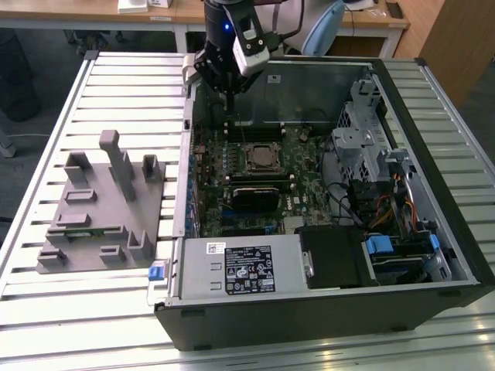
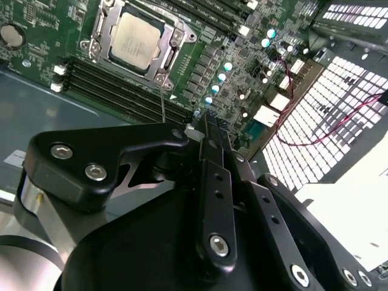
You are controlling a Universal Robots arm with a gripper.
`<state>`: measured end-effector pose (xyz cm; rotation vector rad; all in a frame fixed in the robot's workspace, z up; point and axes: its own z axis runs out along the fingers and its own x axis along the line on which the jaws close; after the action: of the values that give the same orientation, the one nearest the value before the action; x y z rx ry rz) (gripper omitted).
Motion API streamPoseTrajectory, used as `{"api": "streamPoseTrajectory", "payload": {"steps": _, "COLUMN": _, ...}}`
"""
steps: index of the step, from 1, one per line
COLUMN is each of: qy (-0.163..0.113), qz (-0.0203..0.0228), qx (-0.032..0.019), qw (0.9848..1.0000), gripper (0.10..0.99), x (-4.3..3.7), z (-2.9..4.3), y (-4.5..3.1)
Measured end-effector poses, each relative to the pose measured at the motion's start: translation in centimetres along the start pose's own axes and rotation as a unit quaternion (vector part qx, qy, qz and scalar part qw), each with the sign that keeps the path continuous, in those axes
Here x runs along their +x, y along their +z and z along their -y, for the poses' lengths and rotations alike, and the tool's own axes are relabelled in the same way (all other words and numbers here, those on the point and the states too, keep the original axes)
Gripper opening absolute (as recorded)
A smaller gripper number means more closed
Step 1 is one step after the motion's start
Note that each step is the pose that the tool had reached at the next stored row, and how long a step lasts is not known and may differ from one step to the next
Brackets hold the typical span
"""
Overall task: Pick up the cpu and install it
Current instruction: 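Install the first cpu locking lever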
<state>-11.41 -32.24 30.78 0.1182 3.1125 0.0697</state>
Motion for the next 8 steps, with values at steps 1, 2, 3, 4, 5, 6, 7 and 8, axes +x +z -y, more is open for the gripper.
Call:
{"api": "streamPoseTrajectory", "payload": {"steps": 1, "qy": 0.000, "qz": 0.0000, "qx": 0.0000, "qw": 1.0000, "gripper": 0.106, "x": 0.01, "z": -0.01, "y": 0.15}}
{"api": "streamPoseTrajectory", "payload": {"steps": 2, "qy": 0.000, "qz": -0.0001, "qx": 0.0001, "qw": 1.0000, "gripper": 0.106, "x": 0.01, "z": 0.00, "y": 0.29}}
{"api": "streamPoseTrajectory", "payload": {"steps": 3, "qy": 0.000, "qz": -0.0001, "qx": 0.0001, "qw": 1.0000, "gripper": 0.106, "x": 0.01, "z": 0.00, "y": 0.38}}
{"api": "streamPoseTrajectory", "payload": {"steps": 4, "qy": 0.000, "qz": -0.0001, "qx": 0.0001, "qw": 1.0000, "gripper": 0.106, "x": 0.02, "z": 0.00, "y": 0.43}}
{"api": "streamPoseTrajectory", "payload": {"steps": 5, "qy": 0.000, "qz": -0.0002, "qx": 0.0002, "qw": 1.0000, "gripper": 0.106, "x": 0.02, "z": 0.01, "y": 0.43}}
{"api": "streamPoseTrajectory", "payload": {"steps": 6, "qy": 0.000, "qz": -0.0001, "qx": 0.0002, "qw": 1.0000, "gripper": 0.106, "x": 0.02, "z": 0.01, "y": 0.46}}
{"api": "streamPoseTrajectory", "payload": {"steps": 7, "qy": 0.000, "qz": -0.0001, "qx": 0.0001, "qw": 1.0000, "gripper": 0.106, "x": 0.02, "z": 0.01, "y": 0.60}}
{"api": "streamPoseTrajectory", "payload": {"steps": 8, "qy": 0.000, "qz": -0.0001, "qx": 0.0001, "qw": 1.0000, "gripper": 0.106, "x": 0.14, "z": -0.88, "y": 2.30}}
